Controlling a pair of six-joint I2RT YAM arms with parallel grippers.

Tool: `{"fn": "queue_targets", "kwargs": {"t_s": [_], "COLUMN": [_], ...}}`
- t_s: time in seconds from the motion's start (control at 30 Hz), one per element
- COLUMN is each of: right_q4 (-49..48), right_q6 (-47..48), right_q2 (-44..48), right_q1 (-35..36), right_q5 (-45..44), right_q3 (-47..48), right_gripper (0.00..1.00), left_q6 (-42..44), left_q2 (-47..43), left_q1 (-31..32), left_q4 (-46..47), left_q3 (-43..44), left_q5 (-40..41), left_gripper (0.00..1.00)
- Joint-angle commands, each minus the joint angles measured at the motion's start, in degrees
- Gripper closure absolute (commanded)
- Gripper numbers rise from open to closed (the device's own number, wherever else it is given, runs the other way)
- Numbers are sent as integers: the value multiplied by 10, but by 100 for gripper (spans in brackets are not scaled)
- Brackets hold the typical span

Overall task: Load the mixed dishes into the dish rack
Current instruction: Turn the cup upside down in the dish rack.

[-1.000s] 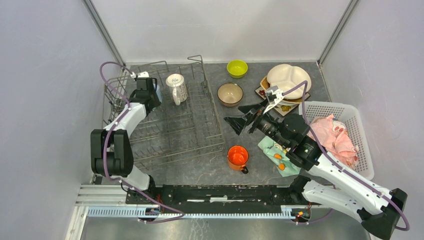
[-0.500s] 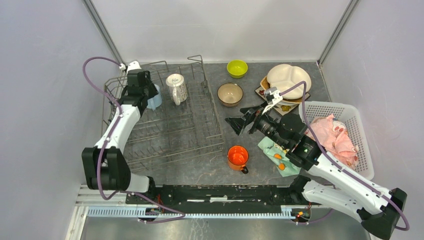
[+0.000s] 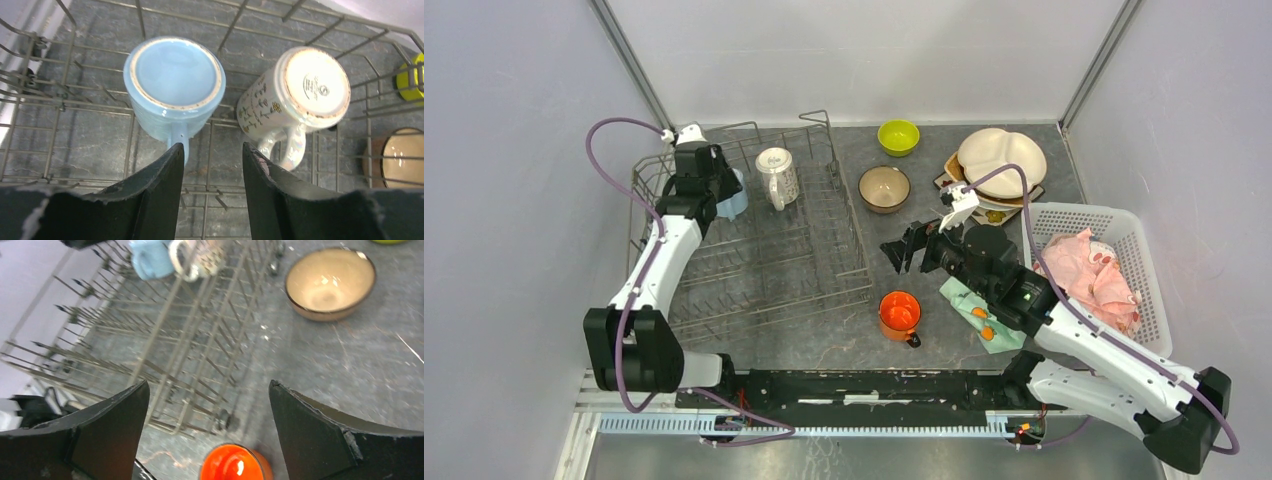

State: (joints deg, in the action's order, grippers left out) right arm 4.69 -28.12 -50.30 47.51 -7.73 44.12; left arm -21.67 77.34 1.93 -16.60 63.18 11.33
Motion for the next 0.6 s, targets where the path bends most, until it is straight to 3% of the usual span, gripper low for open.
{"fn": "queue_targets", "kwargs": {"t_s": [0.0,0.1,0.2,0.27,0.37,0.43,0.57], "right_q4": [92,136,160,170,192,207,212], "right_q6": [30,37,42,47,59,62,67], "right_q2": [-8,-19,-39,-54,-86,-103,-127], "right_q1": [1,1,1,2,1,2,2], "right_q5": [-52,-59,-41,-23,6,8,5], "right_q3": [5,-2,-8,-13,-9,-5,-8], "right_gripper": [6,12,21,26,34,40,43], "left_q6": [-23,-37,-45,-49,-44,-36,-26], "left_q2": [-55,-103,-147,-175,-209,-222,-219], "left_q1": [-3,-2,-1,-1,0,1,4], "left_q4": [-1,5,7,9,12,2,-4], "left_q3": [-15,-41,-74,-94,-119,-133,-153], "left_q5": [-68,-125,-162,-183,-225,-207,-164], "left_gripper": [45,24,15,1,0,0,0]}}
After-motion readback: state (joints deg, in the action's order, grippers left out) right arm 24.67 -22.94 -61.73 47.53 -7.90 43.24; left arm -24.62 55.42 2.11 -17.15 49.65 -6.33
